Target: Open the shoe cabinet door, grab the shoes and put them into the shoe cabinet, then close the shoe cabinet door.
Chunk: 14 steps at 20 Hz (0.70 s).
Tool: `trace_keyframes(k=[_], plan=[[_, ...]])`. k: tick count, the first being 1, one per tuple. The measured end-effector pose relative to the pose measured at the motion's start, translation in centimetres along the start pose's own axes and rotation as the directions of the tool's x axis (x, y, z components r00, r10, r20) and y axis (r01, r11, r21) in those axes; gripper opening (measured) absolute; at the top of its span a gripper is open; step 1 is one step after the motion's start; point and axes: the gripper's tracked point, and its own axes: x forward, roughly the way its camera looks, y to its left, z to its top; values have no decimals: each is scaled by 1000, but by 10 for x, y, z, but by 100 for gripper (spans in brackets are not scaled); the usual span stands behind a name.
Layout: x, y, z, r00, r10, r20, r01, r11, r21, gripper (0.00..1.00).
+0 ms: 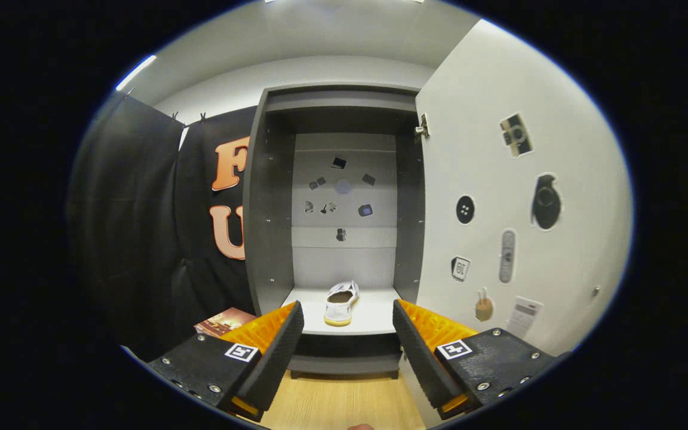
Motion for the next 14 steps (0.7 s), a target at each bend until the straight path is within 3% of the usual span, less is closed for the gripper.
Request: trace_keyframes(k=[9, 14], plan=[[-115, -5, 26, 998, 42, 49, -43, 999, 6, 93], [-147, -16, 30, 997, 41, 61, -41, 999, 12, 93]])
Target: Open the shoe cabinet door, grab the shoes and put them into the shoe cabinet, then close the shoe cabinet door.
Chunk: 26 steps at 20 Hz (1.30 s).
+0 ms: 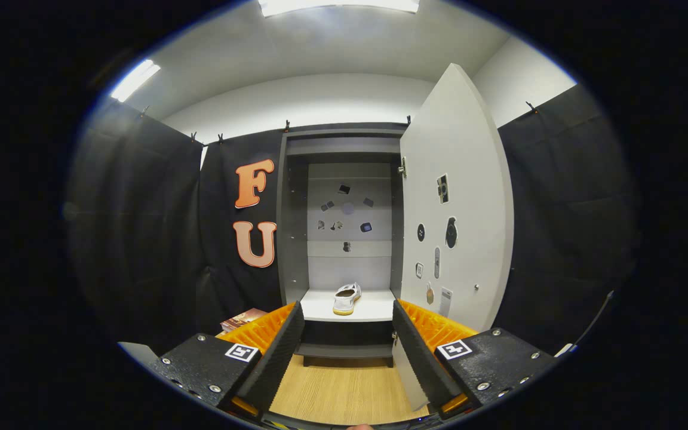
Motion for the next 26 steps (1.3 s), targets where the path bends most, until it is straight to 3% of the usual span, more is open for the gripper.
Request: trace_keyframes(k=[6, 18, 26], plan=[[-27, -20, -7, 1000, -15, -7, 15, 1000, 21, 93], [-41, -182, -24, 983, -182, -16, 182, 983, 37, 93], [3, -225, -41, 990, -132, -51, 135, 988, 68, 93]])
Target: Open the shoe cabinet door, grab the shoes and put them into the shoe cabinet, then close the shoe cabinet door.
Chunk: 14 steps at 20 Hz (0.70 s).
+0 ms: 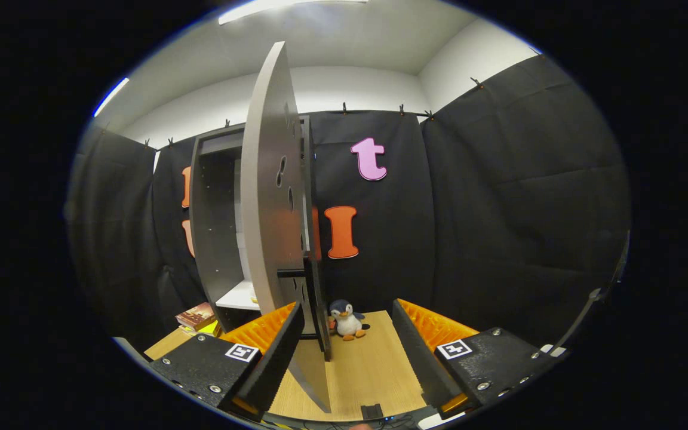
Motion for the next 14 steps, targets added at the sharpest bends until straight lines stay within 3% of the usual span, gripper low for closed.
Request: trace_keyframes(k=[6, 14], plan=[[36, 23, -1, 998, 70, -4, -70, 998, -8, 93], [41, 37, -3, 997, 75, 5, -75, 997, 26, 90]])
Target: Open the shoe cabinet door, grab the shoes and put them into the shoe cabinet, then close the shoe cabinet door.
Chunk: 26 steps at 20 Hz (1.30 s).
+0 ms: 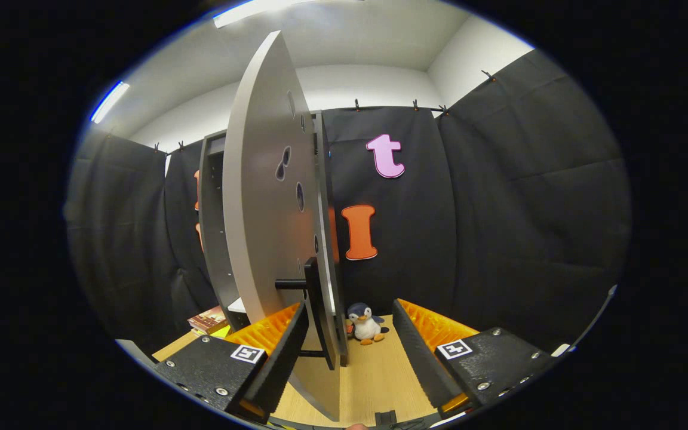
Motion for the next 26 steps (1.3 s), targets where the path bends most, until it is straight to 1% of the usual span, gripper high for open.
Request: trace_keyframes(k=[4, 8, 9, 10, 12, 16, 22, 26], plan=[[2, 36, -5, 999, 54, 3, -54, 998, 9, 90], [8, 84, -7, 995, 102, 8, -102, 994, -31, 90], [-4, 84, -7, 993, 114, 7, -114, 993, -41, 90], [-2, 95, -6, 992, 124, 11, -123, 991, -49, 90], [7, 111, -8, 992, 123, 14, -123, 991, -54, 90], [22, 139, -14, 991, 131, 6, -131, 991, -8, 90], [39, 180, -16, 988, 152, 0, -151, 986, -71, 91], [58, 210, -19, 985, 173, -13, -173, 982, -72, 92]])
